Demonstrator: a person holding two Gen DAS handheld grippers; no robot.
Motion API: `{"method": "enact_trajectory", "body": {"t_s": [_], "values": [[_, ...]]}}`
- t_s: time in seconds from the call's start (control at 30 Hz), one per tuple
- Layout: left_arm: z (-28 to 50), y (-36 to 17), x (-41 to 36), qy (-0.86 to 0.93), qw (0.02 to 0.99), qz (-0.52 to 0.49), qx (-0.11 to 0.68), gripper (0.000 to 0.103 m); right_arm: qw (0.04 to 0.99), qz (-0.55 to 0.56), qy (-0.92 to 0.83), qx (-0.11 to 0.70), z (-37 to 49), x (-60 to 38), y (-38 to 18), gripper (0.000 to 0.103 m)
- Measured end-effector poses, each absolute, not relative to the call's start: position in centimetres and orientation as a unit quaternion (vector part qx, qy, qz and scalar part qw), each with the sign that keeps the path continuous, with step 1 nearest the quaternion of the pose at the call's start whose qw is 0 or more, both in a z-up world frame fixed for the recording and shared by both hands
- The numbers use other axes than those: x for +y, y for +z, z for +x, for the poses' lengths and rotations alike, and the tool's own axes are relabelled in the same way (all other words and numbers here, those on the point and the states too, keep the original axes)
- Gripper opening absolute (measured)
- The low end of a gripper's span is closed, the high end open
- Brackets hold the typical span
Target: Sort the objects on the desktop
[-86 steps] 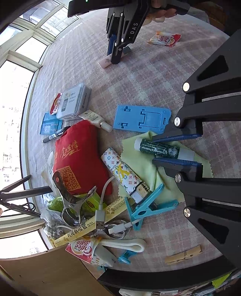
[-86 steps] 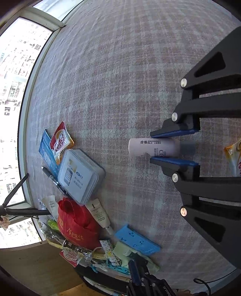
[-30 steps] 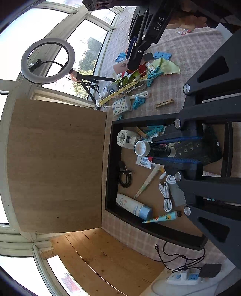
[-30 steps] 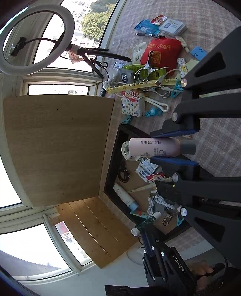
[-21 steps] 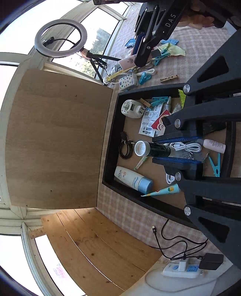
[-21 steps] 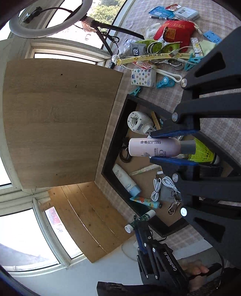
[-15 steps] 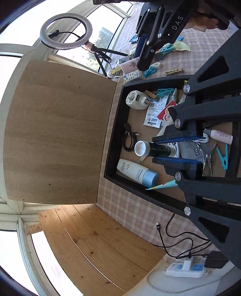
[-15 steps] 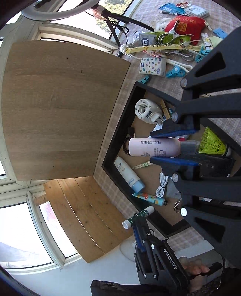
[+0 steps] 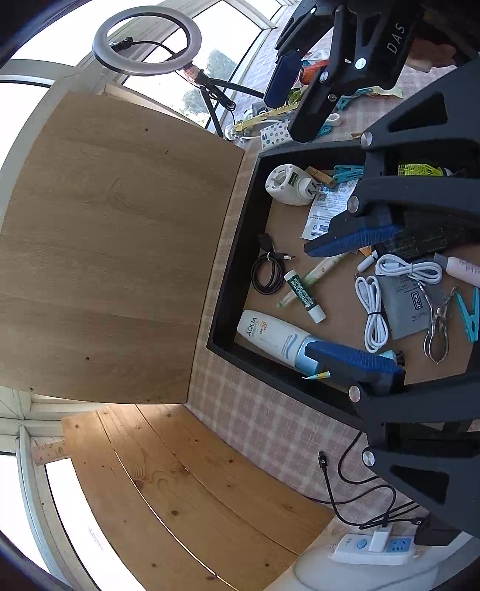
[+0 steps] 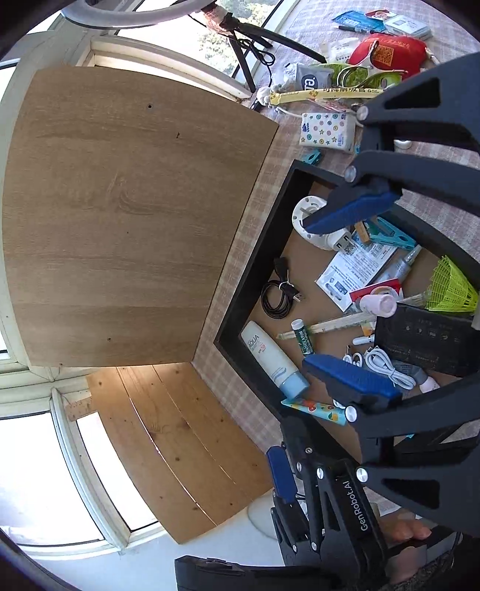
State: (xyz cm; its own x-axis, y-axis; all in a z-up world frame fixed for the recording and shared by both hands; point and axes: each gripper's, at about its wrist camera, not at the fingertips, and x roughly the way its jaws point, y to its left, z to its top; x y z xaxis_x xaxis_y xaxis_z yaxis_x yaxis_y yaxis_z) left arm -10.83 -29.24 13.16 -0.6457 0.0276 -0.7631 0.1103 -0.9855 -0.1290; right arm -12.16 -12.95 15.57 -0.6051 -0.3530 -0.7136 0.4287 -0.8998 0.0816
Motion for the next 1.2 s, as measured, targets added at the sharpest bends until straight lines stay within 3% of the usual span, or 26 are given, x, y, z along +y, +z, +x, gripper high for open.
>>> {"method": "enact_trajectory", "body": {"t_s": [0.47, 0.7, 0.9, 1.2], "values": [[-8.7, 14.8, -25.3, -0.907, -0.011, 0.415, 0.072, 0.046, 0.201, 0.376, -0.904, 0.034, -10.0, -9.9, 16.6, 0.066], [-5.6, 16.1, -20.3, -0.914, -0.035, 0.402, 0.030, 0.065, 0.171, 0.369, -0.913, 0.012, -7.2, -6.2, 17.5, 0.067], [-3.5, 16.6, -16.3, -0.915, -0.052, 0.399, 0.010, 0.071, 0.134, 0.367, -0.921, -0.003, -4.5, -2.0, 17.7, 0.067], [-0.7, 17.3, -10.9, -0.916, -0.082, 0.393, 0.002, 0.072, 0.072, 0.363, -0.929, -0.002, 0.3, 5.1, 17.6, 0.066]]}}
